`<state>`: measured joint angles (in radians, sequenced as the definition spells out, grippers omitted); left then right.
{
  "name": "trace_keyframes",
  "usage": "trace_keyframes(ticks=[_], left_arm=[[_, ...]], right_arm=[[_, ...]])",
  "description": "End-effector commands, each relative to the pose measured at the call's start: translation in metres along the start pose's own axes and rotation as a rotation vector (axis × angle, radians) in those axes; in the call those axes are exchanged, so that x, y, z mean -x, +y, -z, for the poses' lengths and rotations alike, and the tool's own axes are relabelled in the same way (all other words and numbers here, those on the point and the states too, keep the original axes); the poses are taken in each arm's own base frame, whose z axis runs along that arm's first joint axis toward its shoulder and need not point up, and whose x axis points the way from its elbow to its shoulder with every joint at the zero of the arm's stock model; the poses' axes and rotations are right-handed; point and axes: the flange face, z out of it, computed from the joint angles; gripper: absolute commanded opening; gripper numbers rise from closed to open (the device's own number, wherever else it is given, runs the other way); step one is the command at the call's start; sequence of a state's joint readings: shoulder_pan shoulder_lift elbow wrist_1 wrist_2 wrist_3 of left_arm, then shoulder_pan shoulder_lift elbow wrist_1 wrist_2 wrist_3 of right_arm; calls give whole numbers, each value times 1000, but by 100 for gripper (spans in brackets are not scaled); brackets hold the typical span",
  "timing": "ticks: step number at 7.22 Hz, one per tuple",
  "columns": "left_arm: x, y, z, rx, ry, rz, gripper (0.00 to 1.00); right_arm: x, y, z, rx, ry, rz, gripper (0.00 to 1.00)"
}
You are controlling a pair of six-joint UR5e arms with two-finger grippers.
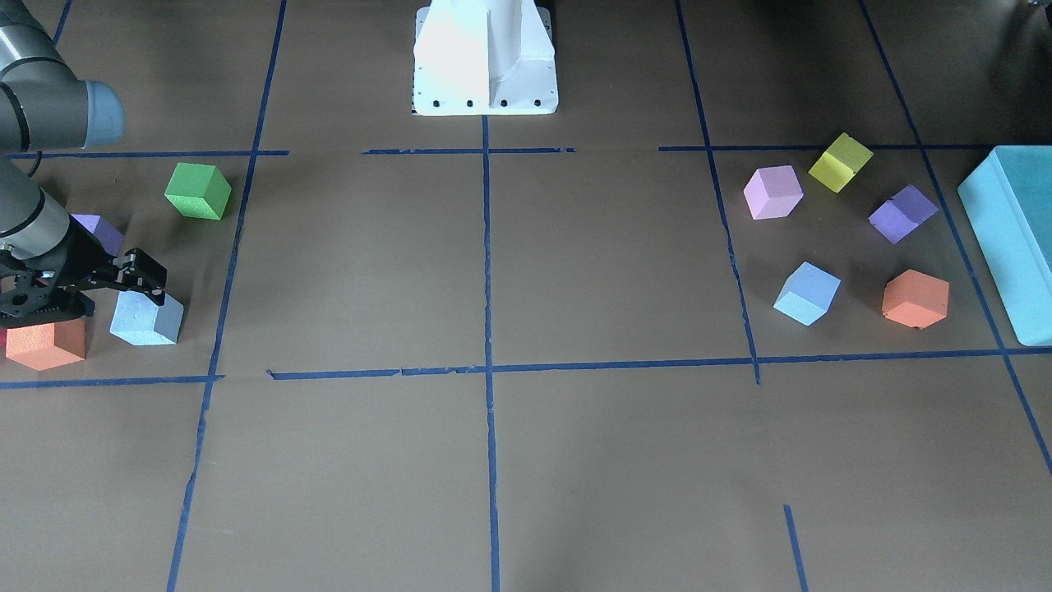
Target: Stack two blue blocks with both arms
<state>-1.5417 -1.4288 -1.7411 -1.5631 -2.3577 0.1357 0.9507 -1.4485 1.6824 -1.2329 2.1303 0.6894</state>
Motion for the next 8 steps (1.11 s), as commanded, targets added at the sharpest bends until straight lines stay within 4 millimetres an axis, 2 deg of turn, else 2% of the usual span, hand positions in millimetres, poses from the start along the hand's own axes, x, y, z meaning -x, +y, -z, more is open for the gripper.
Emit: trace_keyframes(ticks=[1, 3, 4, 5, 6, 8], left_arm=[[0, 0, 0, 0, 0, 0, 100], [0, 0, 0, 0, 0, 0, 100], [0, 0, 0, -1, 0, -1, 100], [0, 0, 0, 0, 0, 0, 100], [0, 0, 0, 0, 2, 0, 100], [0, 0, 0, 0, 2, 0, 100]], right_arm=[[-6, 5, -24, 30, 33, -4, 100], [1, 8, -50, 70, 48, 6, 100], [3, 8, -51, 72, 48, 7, 99], [5, 7, -50, 70, 44, 9, 67], [18, -1, -44, 55, 29, 23, 35], [66, -30, -24, 13, -13, 50, 29]])
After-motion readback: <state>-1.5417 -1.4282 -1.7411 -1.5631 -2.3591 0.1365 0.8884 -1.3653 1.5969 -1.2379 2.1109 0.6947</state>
